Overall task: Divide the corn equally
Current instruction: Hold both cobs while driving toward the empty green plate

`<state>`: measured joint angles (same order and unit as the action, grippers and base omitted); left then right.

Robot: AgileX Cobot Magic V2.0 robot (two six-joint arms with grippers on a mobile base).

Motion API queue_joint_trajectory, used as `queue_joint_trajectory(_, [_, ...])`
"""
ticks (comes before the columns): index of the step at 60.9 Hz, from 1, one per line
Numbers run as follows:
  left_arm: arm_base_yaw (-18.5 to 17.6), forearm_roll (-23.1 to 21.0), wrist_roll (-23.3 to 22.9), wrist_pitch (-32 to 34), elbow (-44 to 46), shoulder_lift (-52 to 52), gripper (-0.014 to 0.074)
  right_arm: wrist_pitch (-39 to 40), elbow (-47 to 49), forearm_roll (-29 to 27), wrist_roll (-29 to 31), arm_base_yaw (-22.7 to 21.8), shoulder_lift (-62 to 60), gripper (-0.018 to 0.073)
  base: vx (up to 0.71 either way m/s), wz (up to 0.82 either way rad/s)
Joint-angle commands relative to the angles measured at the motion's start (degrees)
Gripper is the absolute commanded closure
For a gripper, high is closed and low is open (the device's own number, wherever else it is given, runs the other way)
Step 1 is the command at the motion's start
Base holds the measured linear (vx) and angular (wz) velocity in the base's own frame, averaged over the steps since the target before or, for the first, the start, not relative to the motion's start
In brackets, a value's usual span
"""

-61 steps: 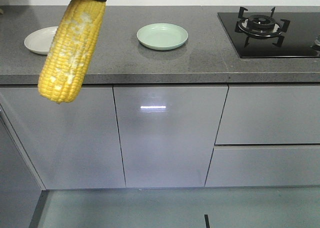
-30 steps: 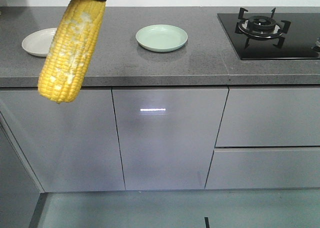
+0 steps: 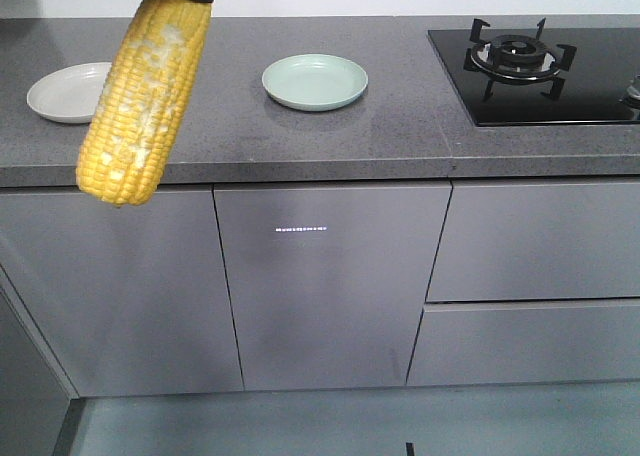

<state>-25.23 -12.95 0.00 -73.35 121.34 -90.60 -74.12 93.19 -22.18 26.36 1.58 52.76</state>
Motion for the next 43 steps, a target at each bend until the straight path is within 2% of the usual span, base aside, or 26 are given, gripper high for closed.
queue_joint_trajectory(1, [-0.14,-0.99,0.00,1.68,1.45,2.06,0.0603,0.44,1.12,-1.08,0.34,-0.40,0.04,0.0561,0.05,-0.04])
queue_joint_trajectory(43, [-0.14,-0.99,0.00,1.68,1.45,2.06,0.0603,0.44,1.12,-1.08,0.34,-0.40,0.04,0.0561,0.07,0.01])
